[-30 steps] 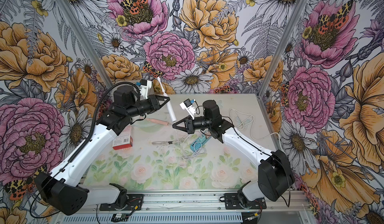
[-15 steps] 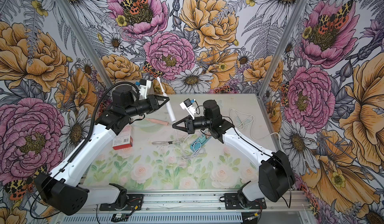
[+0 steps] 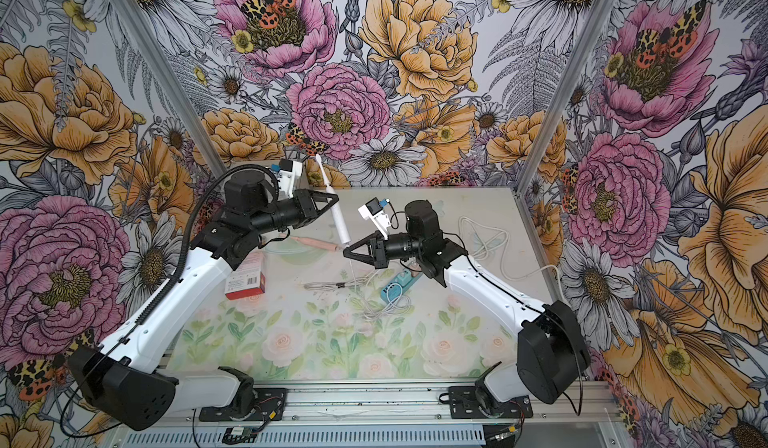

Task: Charge the electric toothbrush
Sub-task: Insert the charging cable into the electric toothbrush.

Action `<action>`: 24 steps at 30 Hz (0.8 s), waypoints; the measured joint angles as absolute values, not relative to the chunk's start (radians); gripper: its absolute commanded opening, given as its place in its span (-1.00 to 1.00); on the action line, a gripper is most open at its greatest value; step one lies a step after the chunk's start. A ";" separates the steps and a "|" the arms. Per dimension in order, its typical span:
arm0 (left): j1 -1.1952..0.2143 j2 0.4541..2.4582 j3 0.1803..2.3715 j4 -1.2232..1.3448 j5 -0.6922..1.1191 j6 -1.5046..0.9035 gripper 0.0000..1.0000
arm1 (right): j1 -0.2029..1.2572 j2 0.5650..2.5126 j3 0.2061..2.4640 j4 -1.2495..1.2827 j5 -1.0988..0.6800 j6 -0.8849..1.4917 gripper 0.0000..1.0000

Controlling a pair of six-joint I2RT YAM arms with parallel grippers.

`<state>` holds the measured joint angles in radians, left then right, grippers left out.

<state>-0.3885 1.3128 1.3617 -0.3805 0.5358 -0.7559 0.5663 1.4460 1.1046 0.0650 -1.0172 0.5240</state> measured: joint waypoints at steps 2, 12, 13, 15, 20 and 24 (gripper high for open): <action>-0.389 1.315 1.364 -0.381 0.536 -0.761 -1.00 | 0.566 1.452 1.106 0.065 -1.016 0.523 -1.00; -0.388 1.317 1.365 -0.384 0.532 -0.760 -1.00 | 0.568 1.461 1.110 0.066 -1.015 0.523 -1.00; -0.388 1.317 1.365 -0.384 0.532 -0.760 -1.00 | 0.568 1.460 1.110 0.066 -1.016 0.523 -1.00; -0.388 1.317 1.365 -0.384 0.532 -0.760 -1.00 | 0.568 1.460 1.112 0.065 -1.016 0.524 -1.00; -0.388 1.317 1.365 -0.384 0.532 -0.760 -1.00 | 0.568 1.460 1.114 0.065 -1.018 0.524 -1.00; -0.387 1.317 1.367 -0.386 0.532 -0.757 -1.00 | 0.568 1.459 1.114 0.065 -1.018 0.524 -1.00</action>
<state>-0.3870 1.3170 1.3674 -0.3862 0.5316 -0.7570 0.5678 1.4593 1.1141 0.0647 -1.0183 0.5240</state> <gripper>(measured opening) 0.242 0.075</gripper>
